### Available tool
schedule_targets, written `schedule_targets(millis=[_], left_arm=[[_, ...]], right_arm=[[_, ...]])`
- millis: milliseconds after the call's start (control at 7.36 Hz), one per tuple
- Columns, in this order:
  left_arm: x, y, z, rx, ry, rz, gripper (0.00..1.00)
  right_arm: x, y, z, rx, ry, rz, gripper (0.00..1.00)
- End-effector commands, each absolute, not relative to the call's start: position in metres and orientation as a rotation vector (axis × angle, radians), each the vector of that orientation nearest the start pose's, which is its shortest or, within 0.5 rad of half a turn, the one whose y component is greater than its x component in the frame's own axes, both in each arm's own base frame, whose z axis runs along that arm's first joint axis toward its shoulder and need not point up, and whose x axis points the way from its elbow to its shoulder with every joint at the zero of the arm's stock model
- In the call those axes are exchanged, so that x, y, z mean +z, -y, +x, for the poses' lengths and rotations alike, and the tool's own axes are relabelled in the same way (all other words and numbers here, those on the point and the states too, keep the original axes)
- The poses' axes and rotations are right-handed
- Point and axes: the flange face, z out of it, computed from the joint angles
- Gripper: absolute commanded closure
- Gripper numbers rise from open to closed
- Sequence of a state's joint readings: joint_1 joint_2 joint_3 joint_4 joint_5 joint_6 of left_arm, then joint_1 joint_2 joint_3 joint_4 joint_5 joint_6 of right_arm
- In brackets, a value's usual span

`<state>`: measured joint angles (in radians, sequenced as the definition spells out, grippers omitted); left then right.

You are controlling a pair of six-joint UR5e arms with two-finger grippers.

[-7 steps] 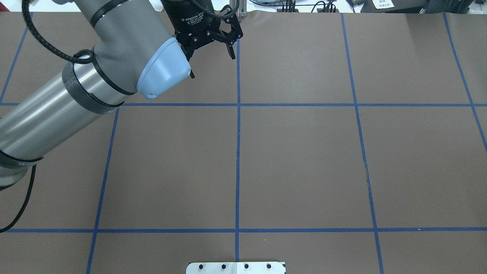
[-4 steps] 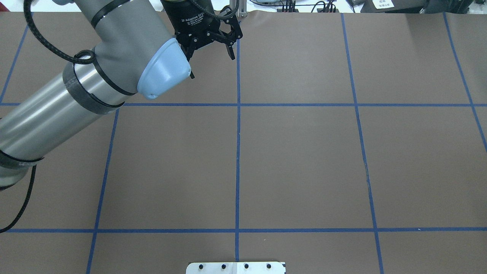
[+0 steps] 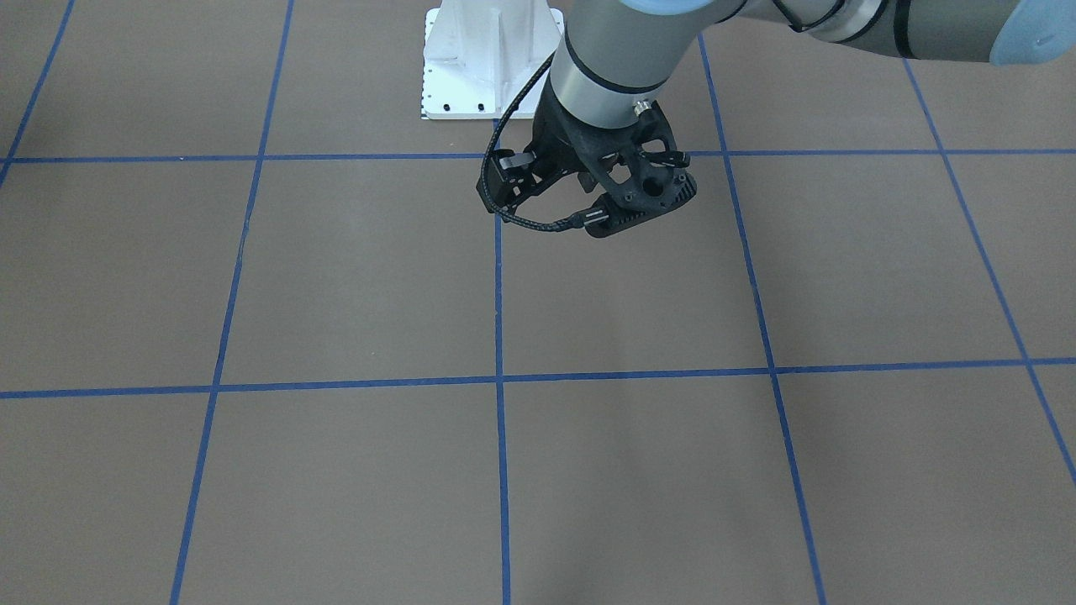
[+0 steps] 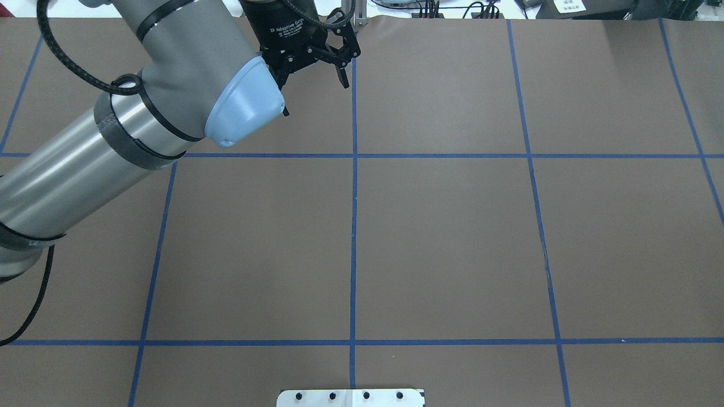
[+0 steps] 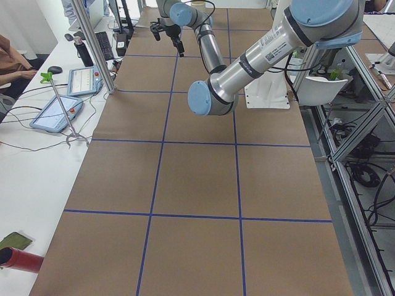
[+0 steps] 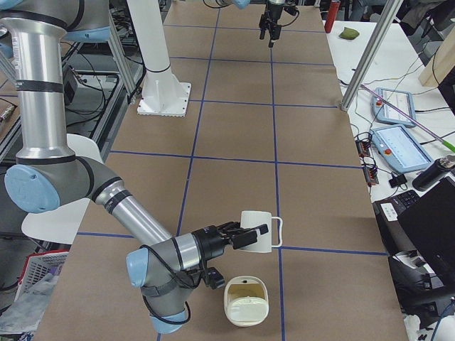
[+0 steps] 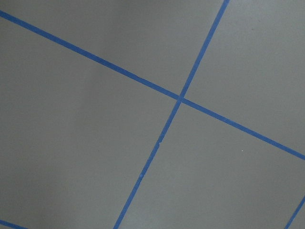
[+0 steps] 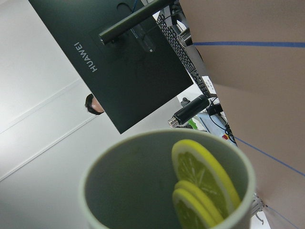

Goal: Left arm hands cup to right arm to dump lemon

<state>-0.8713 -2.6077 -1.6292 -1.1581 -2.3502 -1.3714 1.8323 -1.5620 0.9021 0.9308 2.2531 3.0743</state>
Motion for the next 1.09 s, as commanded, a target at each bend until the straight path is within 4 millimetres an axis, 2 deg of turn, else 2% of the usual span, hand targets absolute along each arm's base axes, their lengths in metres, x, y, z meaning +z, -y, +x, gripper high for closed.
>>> schedule_targets(millis=[0,136,272,407,951], left_arm=[[0.022,0.551,0.382,-0.349,-0.94,-0.315,0.0],[0.021,0.55,0.383,-0.347,-0.941,-0.315,0.0],[0.019,0.55,0.383,-0.346,-0.943,-0.313,0.0],[0.019,0.55,0.383,-0.346,-0.943,-0.313,0.0],[0.02,0.551,0.382,-0.351,-0.939,-0.302,0.0]], right_arm=[[0.71,0.328,0.163,-2.129,-2.817,0.285,1.0],[0.716,0.326,0.165,-2.138,-2.789,0.278,1.0],[0.733,0.315,0.162,-2.139,-2.782,0.269,1.0],[0.739,0.31,0.162,-2.12,-2.787,0.255,1.0],[0.737,0.308,0.161,-2.044,-2.708,0.448,1.0]])
